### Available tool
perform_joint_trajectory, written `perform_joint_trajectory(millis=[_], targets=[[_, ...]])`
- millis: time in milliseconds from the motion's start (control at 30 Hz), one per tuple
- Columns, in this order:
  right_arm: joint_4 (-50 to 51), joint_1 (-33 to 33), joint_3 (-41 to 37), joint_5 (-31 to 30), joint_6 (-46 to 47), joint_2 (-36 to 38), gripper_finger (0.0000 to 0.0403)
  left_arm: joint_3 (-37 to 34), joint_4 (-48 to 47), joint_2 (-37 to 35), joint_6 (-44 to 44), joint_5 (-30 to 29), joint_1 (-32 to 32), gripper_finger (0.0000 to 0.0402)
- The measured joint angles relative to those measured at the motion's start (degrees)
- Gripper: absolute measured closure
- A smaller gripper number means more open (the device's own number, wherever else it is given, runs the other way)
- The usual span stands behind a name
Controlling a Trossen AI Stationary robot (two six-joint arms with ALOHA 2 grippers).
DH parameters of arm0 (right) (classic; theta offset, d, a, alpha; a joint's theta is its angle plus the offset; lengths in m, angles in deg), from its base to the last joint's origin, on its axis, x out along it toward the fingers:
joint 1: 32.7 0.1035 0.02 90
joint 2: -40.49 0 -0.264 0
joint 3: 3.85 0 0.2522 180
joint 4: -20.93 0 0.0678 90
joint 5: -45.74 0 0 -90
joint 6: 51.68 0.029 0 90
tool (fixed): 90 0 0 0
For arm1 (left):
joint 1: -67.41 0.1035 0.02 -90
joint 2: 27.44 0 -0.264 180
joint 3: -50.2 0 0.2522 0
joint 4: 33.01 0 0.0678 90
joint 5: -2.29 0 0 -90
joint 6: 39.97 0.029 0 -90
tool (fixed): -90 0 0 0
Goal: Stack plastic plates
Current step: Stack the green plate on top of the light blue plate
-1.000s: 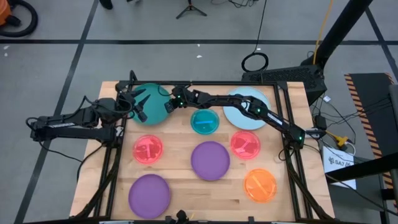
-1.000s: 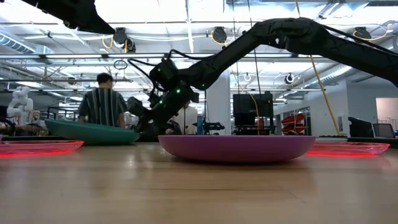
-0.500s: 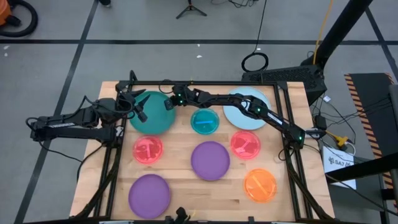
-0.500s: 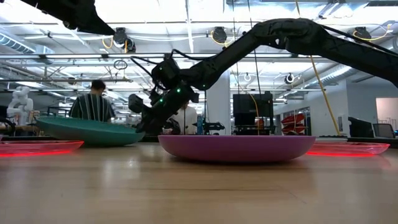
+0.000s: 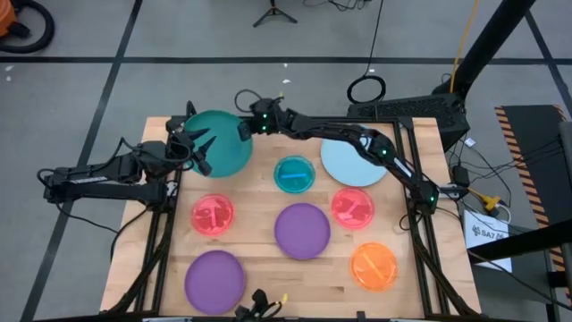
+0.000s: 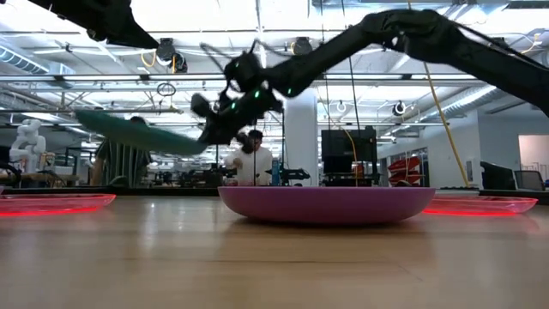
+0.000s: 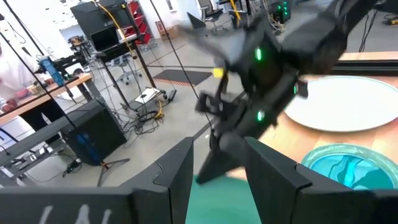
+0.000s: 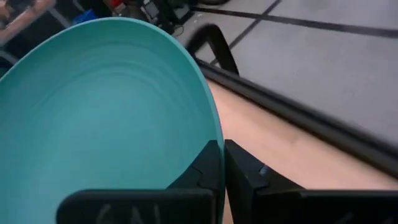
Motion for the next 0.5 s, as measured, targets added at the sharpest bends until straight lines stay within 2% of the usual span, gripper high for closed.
perform_joint_trajectory(millis=[100, 333, 433, 500], targets=[[5.82, -0.26, 0.01, 1.58, -3.81, 3.94, 0.04, 0.0, 0.03, 0.0, -0.28, 0.0, -0.01, 0.0254], [20.41, 1.83, 0.02, 0.35, -13.99, 13.48, 0.04, 0.0, 0.05, 0.0, -0.43, 0.03, -0.31, 0.0254], [28.33, 3.3, 0.11, -3.21, -16.55, 17.56, 0.04, 0.0, 0.09, 0.0, -0.43, 0.04, -0.31, 0.0254], [35.3, 4.15, 0.03, -7.9, -17.21, 19.96, 0.04, 0.0, 0.07, 0.0, -0.43, 0.04, -0.31, 0.0254]])
